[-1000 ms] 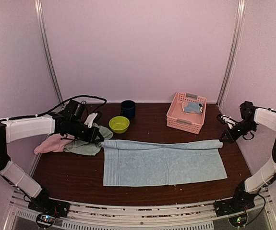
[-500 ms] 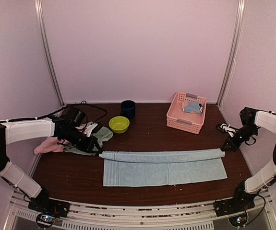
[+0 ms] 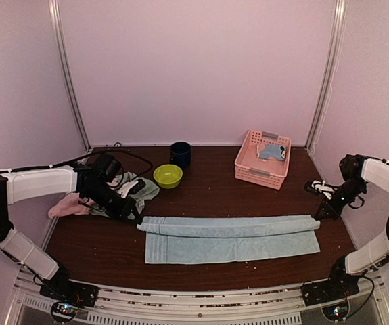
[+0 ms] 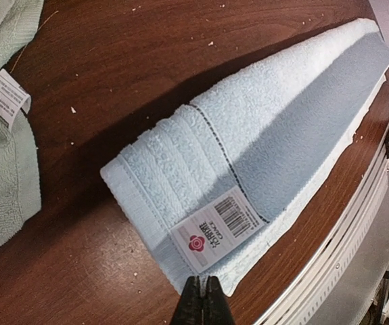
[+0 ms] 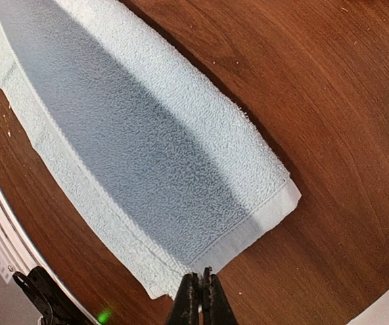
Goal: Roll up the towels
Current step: Fold the towel at the center of the board.
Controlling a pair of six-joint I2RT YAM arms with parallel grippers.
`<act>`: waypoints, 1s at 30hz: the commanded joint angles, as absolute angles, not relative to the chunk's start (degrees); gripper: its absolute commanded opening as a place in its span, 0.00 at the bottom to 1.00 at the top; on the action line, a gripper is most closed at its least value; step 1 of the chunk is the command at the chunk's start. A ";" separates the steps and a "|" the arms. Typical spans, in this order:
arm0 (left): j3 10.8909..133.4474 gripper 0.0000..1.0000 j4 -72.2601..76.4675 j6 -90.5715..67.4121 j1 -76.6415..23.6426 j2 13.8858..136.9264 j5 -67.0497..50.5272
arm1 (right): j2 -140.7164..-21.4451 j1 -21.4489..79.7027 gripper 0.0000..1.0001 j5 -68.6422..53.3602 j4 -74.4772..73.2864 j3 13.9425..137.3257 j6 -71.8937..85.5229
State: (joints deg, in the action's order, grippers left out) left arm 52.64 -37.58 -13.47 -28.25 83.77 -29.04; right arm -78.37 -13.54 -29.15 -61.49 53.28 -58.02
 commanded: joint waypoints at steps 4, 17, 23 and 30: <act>53.62 0.00 -39.87 -11.28 -29.32 84.02 -30.96 | -77.08 -14.03 0.00 -26.67 -64.28 52.99 -61.74; 52.26 0.00 -41.39 -9.80 -33.05 87.80 -30.47 | -78.27 -14.36 0.00 -24.94 -65.30 50.91 -66.08; 51.26 0.00 -41.46 -9.34 -33.14 87.69 -30.16 | -78.28 -14.58 0.00 -23.92 -66.25 49.18 -68.81; 51.18 0.00 -41.48 -9.10 -33.20 86.56 -31.75 | -76.78 -14.85 0.00 -24.13 -68.57 49.24 -71.06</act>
